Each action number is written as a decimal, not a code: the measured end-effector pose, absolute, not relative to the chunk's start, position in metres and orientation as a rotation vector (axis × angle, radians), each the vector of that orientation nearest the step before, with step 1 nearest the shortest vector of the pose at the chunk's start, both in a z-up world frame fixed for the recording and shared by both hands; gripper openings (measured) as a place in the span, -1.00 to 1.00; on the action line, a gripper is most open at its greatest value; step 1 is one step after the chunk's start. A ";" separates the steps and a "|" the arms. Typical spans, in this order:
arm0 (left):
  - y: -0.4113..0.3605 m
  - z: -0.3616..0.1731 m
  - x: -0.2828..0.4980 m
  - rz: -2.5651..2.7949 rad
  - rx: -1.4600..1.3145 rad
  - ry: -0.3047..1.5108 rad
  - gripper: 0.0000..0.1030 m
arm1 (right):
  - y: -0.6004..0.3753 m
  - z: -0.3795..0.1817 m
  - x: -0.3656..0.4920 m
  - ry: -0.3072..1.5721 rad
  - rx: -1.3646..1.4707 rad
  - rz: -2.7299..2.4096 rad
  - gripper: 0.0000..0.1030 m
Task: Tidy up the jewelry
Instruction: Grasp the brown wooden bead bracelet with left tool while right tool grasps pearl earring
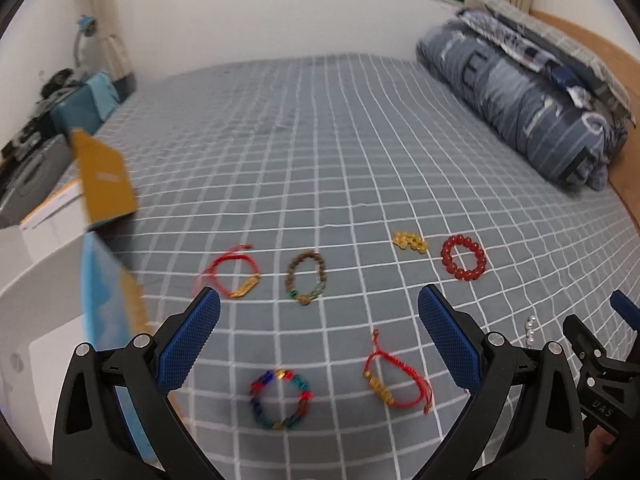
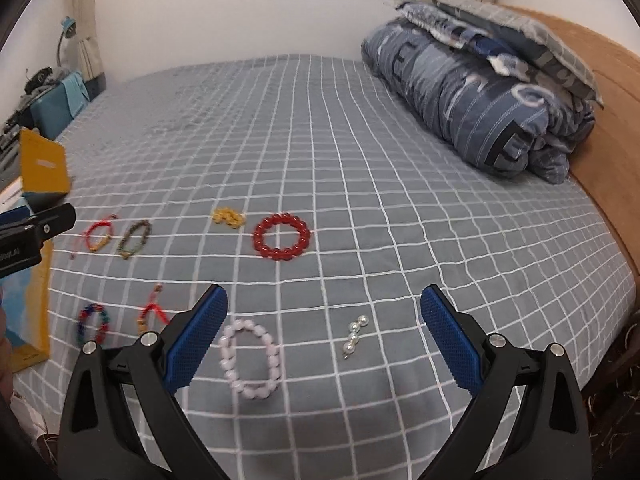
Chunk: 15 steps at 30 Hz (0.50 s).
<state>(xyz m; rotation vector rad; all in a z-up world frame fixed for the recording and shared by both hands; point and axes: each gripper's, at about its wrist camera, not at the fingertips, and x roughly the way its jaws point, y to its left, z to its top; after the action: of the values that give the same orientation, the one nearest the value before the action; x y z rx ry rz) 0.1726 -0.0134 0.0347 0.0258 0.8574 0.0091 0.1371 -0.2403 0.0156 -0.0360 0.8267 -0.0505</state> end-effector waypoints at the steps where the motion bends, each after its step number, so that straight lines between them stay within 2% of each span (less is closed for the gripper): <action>1: -0.016 0.027 0.183 -0.002 0.029 0.873 0.89 | -0.242 0.010 0.141 0.839 -0.032 -0.050 0.81; 7: -0.016 -0.021 0.238 -0.022 0.005 0.991 0.89 | -0.257 -0.037 0.172 0.939 -0.012 -0.036 0.81; 15: -0.017 -0.065 0.281 -0.005 0.026 1.087 0.89 | -0.260 -0.072 0.183 1.017 -0.012 -0.036 0.77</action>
<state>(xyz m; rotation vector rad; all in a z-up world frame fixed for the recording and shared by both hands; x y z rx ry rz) 0.2806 -0.0173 -0.0654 0.0262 1.0874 -0.0051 0.1830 -0.2599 -0.0717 -0.0119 1.0166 -0.0358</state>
